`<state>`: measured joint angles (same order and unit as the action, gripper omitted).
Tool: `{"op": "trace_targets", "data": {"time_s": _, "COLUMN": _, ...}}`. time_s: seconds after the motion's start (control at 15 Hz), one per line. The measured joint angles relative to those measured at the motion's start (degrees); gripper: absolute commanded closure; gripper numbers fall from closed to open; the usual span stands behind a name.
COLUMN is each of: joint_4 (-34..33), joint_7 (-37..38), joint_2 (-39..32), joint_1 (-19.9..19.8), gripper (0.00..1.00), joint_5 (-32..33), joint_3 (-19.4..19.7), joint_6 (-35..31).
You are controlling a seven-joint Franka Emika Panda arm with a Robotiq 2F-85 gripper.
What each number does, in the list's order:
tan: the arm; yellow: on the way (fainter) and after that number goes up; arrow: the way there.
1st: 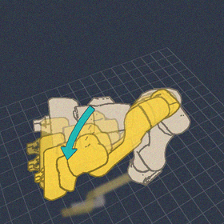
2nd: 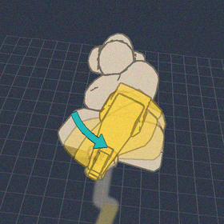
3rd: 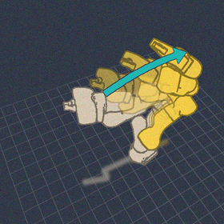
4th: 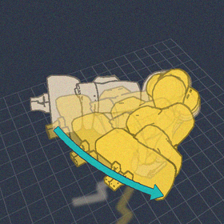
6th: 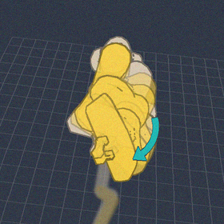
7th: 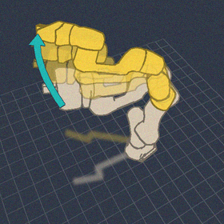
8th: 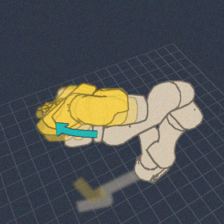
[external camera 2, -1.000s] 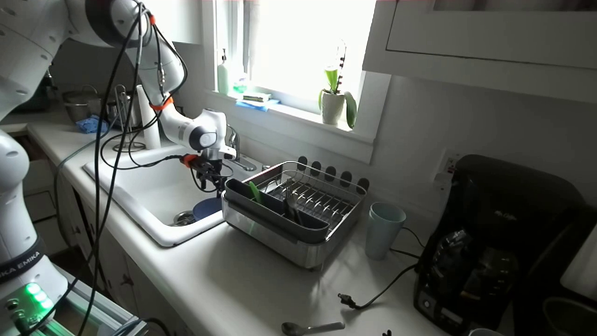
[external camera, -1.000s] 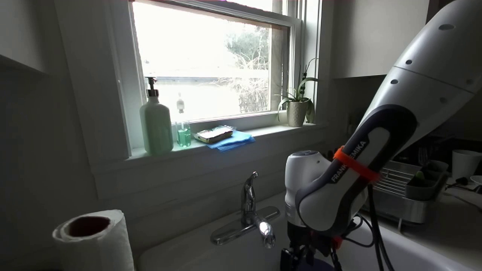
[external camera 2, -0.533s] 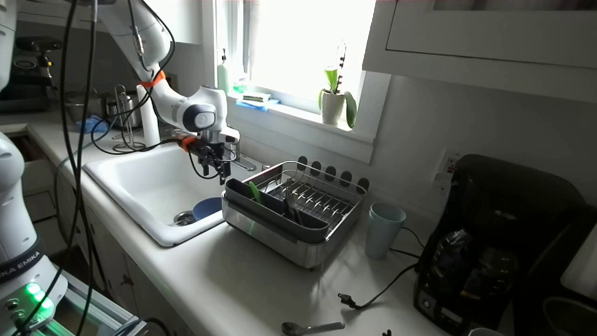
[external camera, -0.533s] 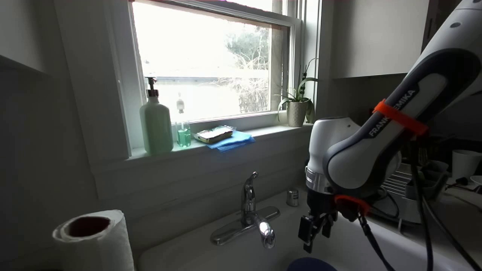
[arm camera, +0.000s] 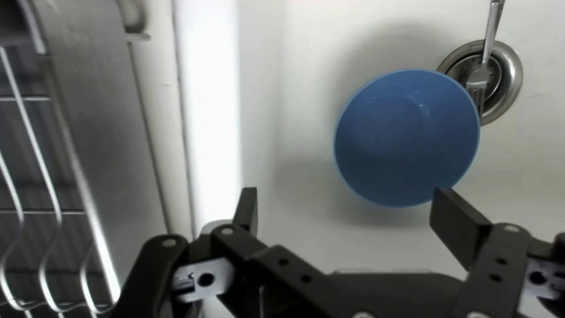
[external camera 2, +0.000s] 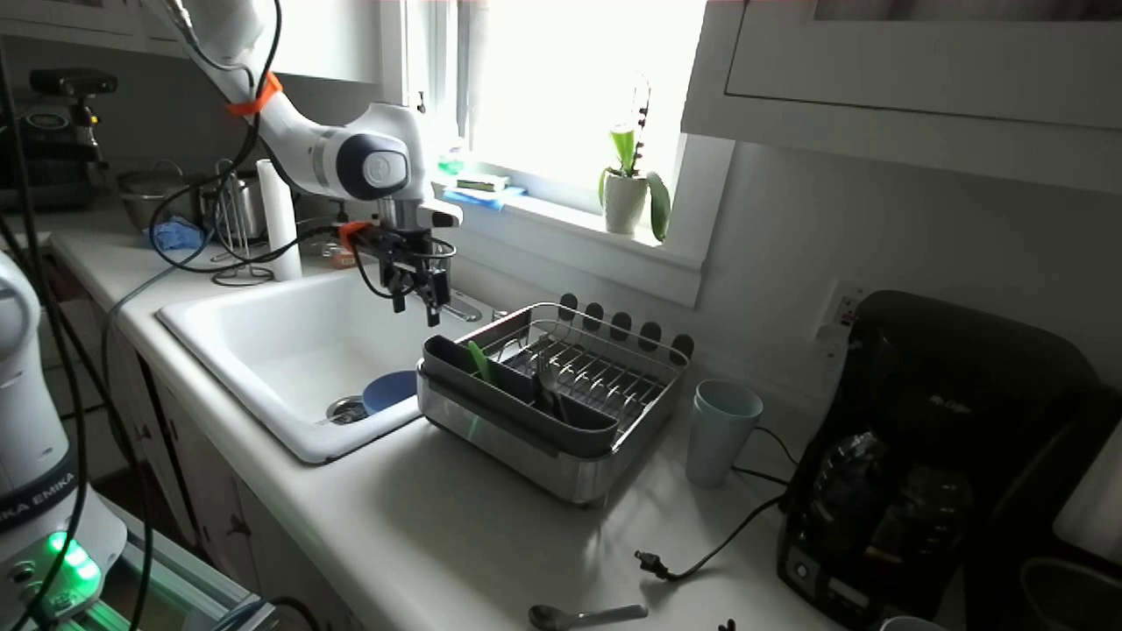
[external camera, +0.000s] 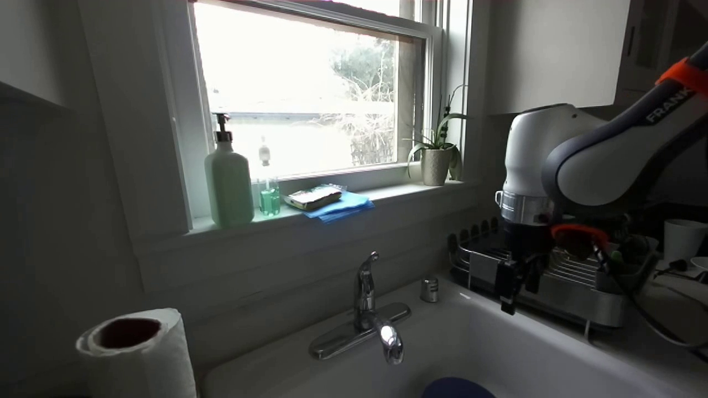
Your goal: Remove the blue bowl from the dishes drying rack and place it in the sink, pick up a fork from the dishes drying rack and place it in the blue bowl and pick up a spoon from the dishes drying rack and put it in the blue bowl that is inside the sink
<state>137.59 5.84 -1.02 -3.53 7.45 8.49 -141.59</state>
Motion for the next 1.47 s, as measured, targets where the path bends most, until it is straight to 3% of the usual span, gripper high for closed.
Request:
{"op": "trace_targets", "data": {"time_s": 0.6, "joint_4": 0.44, "joint_7": -0.78, "joint_2": 2.78, "joint_1": -1.39, "gripper": 0.00, "joint_5": 0.39, "joint_3": 0.18, "joint_6": 1.92}}
{"op": "trace_targets", "data": {"time_s": 0.8, "joint_4": 0.36, "joint_7": -3.48, "joint_2": 3.36, "joint_1": -2.37, "gripper": 0.00, "joint_5": 3.52, "joint_3": 0.37, "joint_6": 1.98}}
{"op": "trace_targets", "data": {"time_s": 1.0, "joint_4": 0.54, "joint_7": -9.10, "joint_2": 5.83, "joint_1": -4.94, "gripper": 0.00, "joint_5": 6.95, "joint_3": 1.67, "joint_6": 2.89}}
{"op": "trace_targets", "data": {"time_s": 1.47, "joint_4": 1.83, "joint_7": -26.66, "joint_2": 13.30, "joint_1": -11.35, "gripper": 0.00, "joint_5": 7.51, "joint_3": 8.47, "joint_6": 5.96}}
